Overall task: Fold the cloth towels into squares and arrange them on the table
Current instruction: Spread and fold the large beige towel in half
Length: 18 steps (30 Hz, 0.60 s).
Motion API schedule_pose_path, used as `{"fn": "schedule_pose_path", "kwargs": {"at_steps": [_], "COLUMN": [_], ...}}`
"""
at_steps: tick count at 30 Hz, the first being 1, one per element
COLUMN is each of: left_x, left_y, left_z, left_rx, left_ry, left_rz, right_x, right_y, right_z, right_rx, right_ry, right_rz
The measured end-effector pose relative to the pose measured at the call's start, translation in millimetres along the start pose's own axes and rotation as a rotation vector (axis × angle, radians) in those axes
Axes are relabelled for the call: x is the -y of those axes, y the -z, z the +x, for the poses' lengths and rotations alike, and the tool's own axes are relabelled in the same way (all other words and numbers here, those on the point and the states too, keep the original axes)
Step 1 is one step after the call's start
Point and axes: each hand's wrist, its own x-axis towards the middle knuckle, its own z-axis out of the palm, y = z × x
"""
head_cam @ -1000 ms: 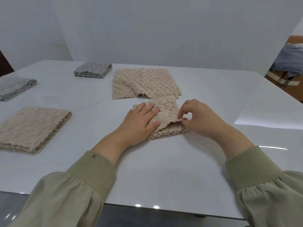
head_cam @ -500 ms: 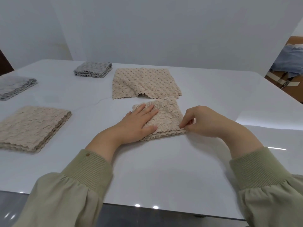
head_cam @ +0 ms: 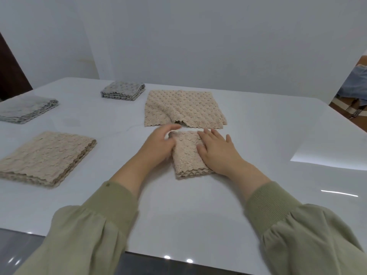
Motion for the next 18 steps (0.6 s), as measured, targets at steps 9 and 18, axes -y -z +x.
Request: {"fn": "schedule_pose_path", "kwargs": {"at_steps": [9,18], "left_x": [15.0,24.0], "left_y": [7.5,5.4], "left_z": [24.1,28.5], "left_rx": [-0.003,-0.184], "left_ry": [0.018,-0.065], "left_rz": [0.076,0.533], "right_x": [-0.8,0.6], "right_y": [0.5,-4.4], "right_z": [-1.1,-2.5], "right_rx": [-0.006,0.015], "right_ry": [0.013,-0.023], "right_rz": [0.035,-0.008]}}
